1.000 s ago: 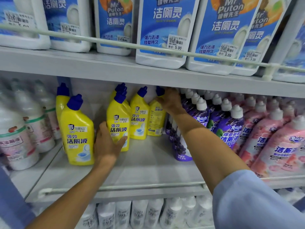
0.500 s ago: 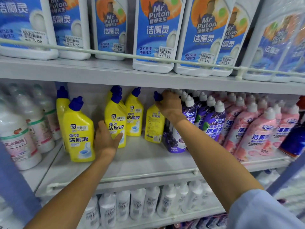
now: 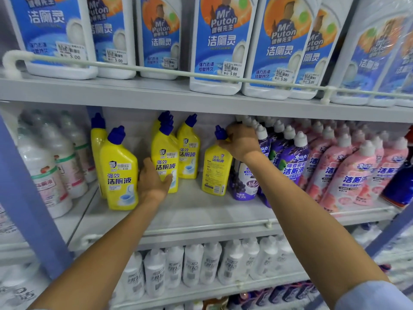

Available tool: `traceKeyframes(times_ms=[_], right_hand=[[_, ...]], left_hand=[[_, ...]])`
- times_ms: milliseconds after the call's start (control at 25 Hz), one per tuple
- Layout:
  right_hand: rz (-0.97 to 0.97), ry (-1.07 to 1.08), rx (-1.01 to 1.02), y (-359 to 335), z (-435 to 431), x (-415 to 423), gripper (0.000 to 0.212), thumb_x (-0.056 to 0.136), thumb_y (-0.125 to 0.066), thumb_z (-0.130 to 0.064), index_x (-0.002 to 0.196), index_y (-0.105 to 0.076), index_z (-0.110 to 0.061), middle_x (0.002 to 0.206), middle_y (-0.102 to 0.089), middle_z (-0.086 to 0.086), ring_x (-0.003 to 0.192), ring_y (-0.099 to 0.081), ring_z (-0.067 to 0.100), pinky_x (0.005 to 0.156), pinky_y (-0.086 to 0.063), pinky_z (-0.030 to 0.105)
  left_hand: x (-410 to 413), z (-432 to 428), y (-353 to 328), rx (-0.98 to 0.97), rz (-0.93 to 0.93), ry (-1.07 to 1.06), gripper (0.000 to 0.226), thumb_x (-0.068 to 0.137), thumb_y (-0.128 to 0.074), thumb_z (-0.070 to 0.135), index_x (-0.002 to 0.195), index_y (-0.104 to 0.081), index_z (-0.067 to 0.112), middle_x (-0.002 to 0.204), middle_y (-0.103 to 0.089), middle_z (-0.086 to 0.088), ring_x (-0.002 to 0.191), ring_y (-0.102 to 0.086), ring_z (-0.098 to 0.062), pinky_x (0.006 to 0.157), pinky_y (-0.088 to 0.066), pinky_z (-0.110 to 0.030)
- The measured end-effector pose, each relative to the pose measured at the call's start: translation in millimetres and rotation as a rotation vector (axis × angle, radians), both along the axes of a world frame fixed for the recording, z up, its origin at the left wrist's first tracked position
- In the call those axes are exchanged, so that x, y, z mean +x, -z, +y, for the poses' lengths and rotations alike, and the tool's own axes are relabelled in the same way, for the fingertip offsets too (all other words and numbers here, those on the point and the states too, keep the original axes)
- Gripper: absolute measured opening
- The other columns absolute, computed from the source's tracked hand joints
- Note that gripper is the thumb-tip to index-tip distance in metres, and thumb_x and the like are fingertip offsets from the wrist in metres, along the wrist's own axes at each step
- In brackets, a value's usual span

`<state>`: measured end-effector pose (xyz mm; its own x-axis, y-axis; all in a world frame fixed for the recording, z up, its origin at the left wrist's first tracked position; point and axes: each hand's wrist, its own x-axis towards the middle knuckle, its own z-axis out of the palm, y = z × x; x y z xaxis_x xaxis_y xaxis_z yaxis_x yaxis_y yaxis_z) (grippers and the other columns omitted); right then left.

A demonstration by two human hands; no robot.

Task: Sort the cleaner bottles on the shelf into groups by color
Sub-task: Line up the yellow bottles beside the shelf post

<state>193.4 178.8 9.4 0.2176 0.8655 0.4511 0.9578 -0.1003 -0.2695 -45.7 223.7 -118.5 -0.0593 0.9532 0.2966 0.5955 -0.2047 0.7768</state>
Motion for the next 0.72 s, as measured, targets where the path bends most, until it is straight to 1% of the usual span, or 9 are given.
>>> traceKeyframes(times_ms=[120,200,280,360,400,480,560,600,720], right_hand=[[-0.004,0.010,-0.026,-1.0,0.5,-0.8,0.034,0.089,-0.070,-0.042,0.079,-0.054,-0.014,0.078,-0.056,0.007,0.074,-0.054,0.029,0.063,-0.035,0.029],[0.020,0.008,-0.022,2.6,0.5,-1.8,0.030,0.090,-0.069,-0.041,0.082,-0.055,-0.015,0.080,-0.056,0.007,0.078,-0.058,0.032,0.064,-0.037,0.031],[0.047,0.016,-0.029,2.9,0.8,-3.7,0.029,0.090,-0.069,-0.041,0.089,-0.061,-0.013,0.086,-0.060,0.011,0.084,-0.062,0.035,0.066,-0.041,0.032],[0.063,0.026,-0.038,2.3,0.3,-5.1,0.031,0.090,-0.070,-0.041,0.094,-0.065,-0.010,0.089,-0.063,0.012,0.087,-0.064,0.036,0.067,-0.041,0.032],[0.071,0.027,-0.041,1.6,-0.8,-6.4,0.031,0.091,-0.070,-0.040,0.094,-0.065,-0.010,0.088,-0.061,0.012,0.088,-0.064,0.036,0.067,-0.041,0.031],[0.079,0.018,-0.035,1.2,-3.2,-7.4,0.032,0.090,-0.070,-0.040,0.094,-0.065,-0.009,0.090,-0.063,0.013,0.090,-0.065,0.037,0.067,-0.041,0.031],[0.068,0.003,-0.023,1.5,-8.5,-9.0,0.034,0.091,-0.070,-0.039,0.099,-0.068,-0.006,0.097,-0.068,0.017,0.093,-0.064,0.038,0.068,-0.041,0.032],[0.053,-0.001,-0.018,1.2,-11.8,-10.5,0.034,0.092,-0.069,-0.038,0.099,-0.068,-0.005,0.098,-0.068,0.018,0.093,-0.064,0.038,0.068,-0.039,0.031],[0.041,-0.027,-0.025,0.5,-19.4,-15.2,0.031,0.093,-0.068,-0.037,0.092,-0.067,-0.006,0.089,-0.064,0.016,0.090,-0.063,0.037,0.067,-0.035,0.030]], left_hand=[[-7.2,-0.7,-2.3,-0.074,0.078,0.071,0.069,0.077,-0.084,0.022,0.126,-0.040,0.003,0.127,-0.058,-0.022,0.117,-0.057,-0.043,0.088,-0.049,-0.044],[-13.9,-2.9,-5.0,-0.143,0.126,0.133,0.077,0.076,-0.085,0.027,0.133,-0.039,0.004,0.132,-0.056,-0.019,0.122,-0.056,-0.040,0.094,-0.049,-0.042],[-22.9,-8.9,-8.6,-0.189,0.187,0.187,0.086,0.072,-0.084,0.041,0.137,-0.040,0.008,0.136,-0.055,-0.016,0.125,-0.054,-0.036,0.100,-0.048,-0.041],[-33.7,-17.0,-11.6,-0.157,0.300,0.282,0.092,0.064,-0.073,0.063,0.137,-0.047,0.014,0.135,-0.058,-0.011,0.124,-0.057,-0.032,0.101,-0.049,-0.041],[-39.9,-22.2,-15.3,-0.130,0.371,0.339,0.087,0.065,-0.069,0.066,0.135,-0.052,0.016,0.132,-0.061,-0.008,0.121,-0.059,-0.030,0.100,-0.051,-0.041],[-52.3,-35.3,-27.2,-0.099,0.497,0.421,0.071,0.071,-0.067,0.064,0.125,-0.061,0.018,0.123,-0.067,-0.003,0.112,-0.064,-0.025,0.094,-0.054,-0.040],[-66.8,-50.8,-41.8,-0.073,0.563,0.479,0.074,0.067,-0.058,0.073,0.119,-0.066,0.021,0.118,-0.068,0.002,0.108,-0.065,-0.021,0.091,-0.054,-0.040],[-74.8,-56.1,-47.8,-0.070,0.590,0.502,0.074,0.068,-0.058,0.073,0.119,-0.067,0.020,0.118,-0.068,0.002,0.108,-0.065,-0.020,0.091,-0.054,-0.039],[-101.3,-68.2,-65.4,-0.016,0.665,0.495,0.059,0.084,-0.071,0.053,0.120,-0.064,0.007,0.117,-0.066,-0.007,0.110,-0.061,-0.027,0.091,-0.051,-0.041]])
